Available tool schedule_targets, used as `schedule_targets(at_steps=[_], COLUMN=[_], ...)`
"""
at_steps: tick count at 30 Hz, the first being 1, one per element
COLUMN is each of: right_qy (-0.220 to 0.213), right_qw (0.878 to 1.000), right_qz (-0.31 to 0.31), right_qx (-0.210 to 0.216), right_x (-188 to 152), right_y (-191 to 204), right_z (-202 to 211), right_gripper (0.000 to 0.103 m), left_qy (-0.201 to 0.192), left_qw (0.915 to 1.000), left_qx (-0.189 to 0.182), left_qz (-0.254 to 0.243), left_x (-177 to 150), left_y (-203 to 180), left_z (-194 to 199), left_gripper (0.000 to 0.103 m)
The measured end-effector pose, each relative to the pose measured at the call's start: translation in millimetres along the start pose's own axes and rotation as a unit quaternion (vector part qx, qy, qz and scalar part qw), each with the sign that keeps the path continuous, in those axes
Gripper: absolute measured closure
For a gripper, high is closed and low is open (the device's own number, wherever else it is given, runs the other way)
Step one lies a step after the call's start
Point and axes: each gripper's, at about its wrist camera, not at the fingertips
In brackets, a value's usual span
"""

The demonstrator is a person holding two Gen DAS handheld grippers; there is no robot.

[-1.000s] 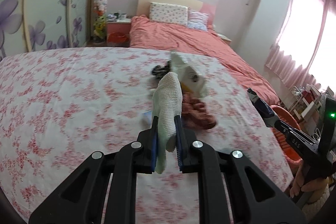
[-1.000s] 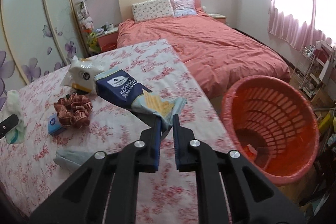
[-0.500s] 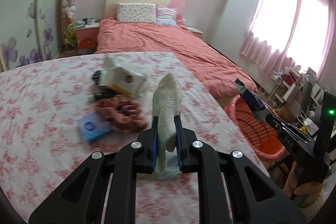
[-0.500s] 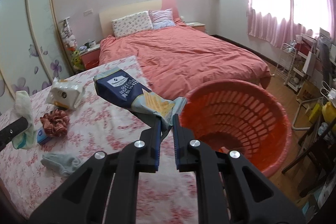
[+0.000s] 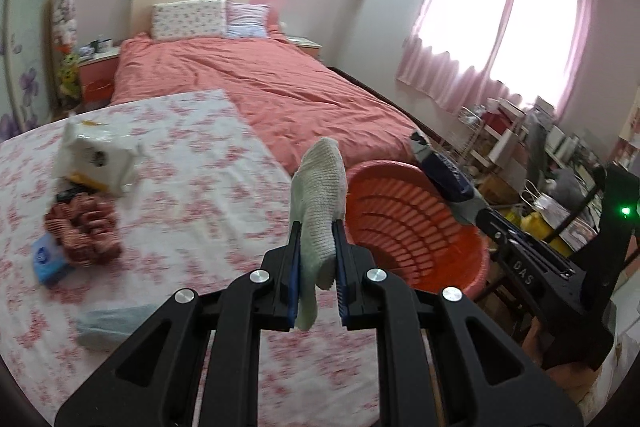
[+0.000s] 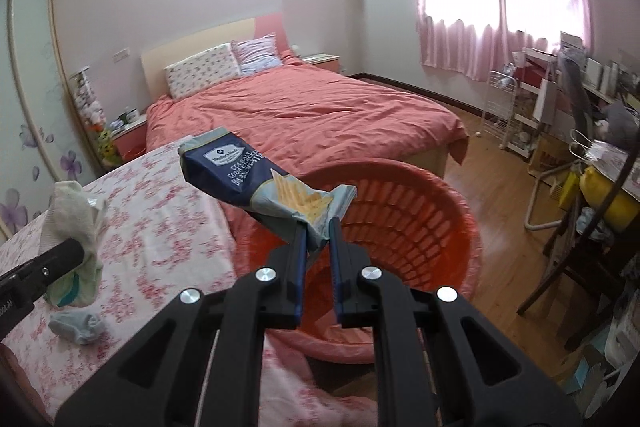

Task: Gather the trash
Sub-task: 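Carry the cloth and blue packet over the orange basket with both tools, then open both tools to drop the cloth and packet into the basket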

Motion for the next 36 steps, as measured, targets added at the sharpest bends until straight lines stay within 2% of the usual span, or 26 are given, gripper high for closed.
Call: schedule_targets(at_steps=[17, 36], right_qy=[0.014, 0.028], right_qw=[0.997, 0.995], right_qz=[-0.057, -0.091], right_qx=[-0.047, -0.040], right_x=[-8, -9], right_y=[-65, -94], right_z=[-30, -66], right_gripper=[0.091, 0.091], left_qy=[0.042, 0.080], left_qw=[0.9974, 0.9933], left_qx=[-0.050, -0.070], left_qz=[-0.032, -0.046], left_x=[-6, -15], left_y=[-66, -99], left_z=[-61, -106], left_gripper=[0.088, 0.088])
Point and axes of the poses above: each gripper's, at about its wrist camera, not at the fingertips, and z roughly against the way its jaws point, y to its left, x to its top, and after that the axes turned 6 degrees about -y, right-handed
